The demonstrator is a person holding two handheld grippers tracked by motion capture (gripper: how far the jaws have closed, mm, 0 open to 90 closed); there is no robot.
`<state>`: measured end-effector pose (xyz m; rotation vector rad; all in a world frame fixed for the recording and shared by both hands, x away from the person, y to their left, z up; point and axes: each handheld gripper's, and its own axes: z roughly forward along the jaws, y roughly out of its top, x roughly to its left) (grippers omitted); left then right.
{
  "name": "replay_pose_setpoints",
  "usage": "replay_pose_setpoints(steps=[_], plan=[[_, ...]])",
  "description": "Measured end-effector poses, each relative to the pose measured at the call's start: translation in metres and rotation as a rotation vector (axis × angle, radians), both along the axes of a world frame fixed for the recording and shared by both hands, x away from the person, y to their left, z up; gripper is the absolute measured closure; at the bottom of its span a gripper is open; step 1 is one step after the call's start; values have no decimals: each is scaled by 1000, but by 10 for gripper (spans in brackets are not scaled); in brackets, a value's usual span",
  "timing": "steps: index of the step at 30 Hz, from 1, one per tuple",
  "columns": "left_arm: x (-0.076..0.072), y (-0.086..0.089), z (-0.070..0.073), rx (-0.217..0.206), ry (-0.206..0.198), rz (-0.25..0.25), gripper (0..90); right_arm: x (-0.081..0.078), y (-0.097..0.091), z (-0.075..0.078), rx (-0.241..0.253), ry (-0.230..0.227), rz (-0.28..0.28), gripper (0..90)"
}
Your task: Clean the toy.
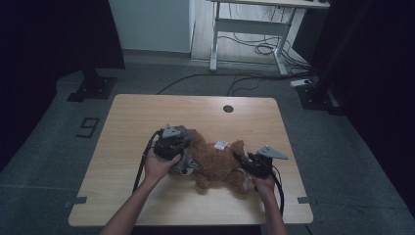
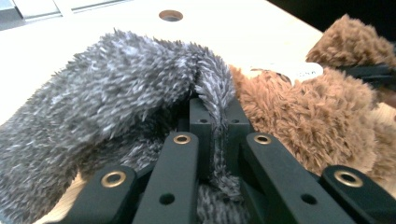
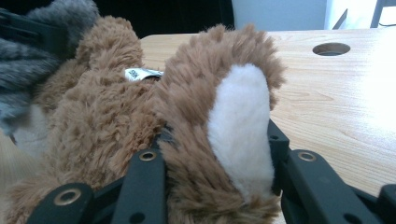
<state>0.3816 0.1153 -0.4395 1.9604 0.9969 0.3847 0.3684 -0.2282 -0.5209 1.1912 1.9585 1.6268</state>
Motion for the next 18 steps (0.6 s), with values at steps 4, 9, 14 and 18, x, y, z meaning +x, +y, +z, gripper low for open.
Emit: replay_pose_setpoints(steps=[4,9,14,18], plan=[[-6,-9,11,-53,-37,-50,854,0,0,0,-3,1,-3,633],[-19,-52,31,-113,-73,-209,852,0,0,0,1,3,-4,632],[-18,-106,29,-64,-55,-285,849,-1,-1,0,2,5,-4,632],[0,-133,6,2,31,-270,846,-1,-2,0,2,3,-4,632]])
